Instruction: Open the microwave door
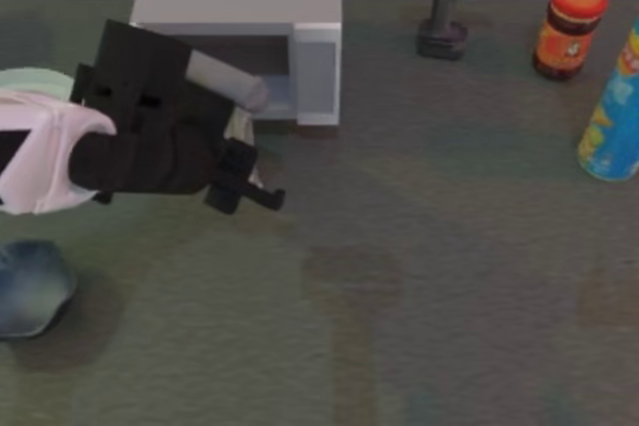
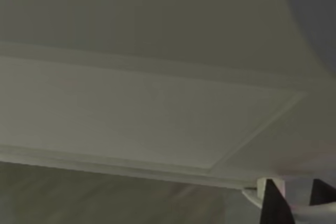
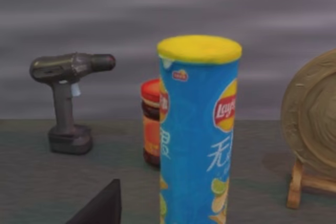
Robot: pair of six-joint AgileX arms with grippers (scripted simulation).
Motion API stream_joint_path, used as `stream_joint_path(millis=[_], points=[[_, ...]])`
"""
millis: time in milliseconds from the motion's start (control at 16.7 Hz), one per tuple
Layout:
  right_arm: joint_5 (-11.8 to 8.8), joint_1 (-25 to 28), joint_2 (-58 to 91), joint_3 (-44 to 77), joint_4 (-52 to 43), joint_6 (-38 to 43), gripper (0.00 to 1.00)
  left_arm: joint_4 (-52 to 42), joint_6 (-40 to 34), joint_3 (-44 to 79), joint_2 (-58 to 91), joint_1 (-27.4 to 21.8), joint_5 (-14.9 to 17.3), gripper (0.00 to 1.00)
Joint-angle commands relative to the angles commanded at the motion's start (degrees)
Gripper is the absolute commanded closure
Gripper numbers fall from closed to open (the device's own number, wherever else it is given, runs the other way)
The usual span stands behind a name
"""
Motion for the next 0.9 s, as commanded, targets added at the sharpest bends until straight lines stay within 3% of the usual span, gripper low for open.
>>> stream_joint_path(millis=[300,900], points=[[0.00,0.00,0.00,0.00,0.00,0.00,0.00,-0.40,3.40,-1.03,-1.06,1.74,2.48,1.00],[0.00,0.00,0.00,0.00,0.00,0.00,0.00,-0.40,3.41,-1.04,-1.07,1.74,2.50,1.00]])
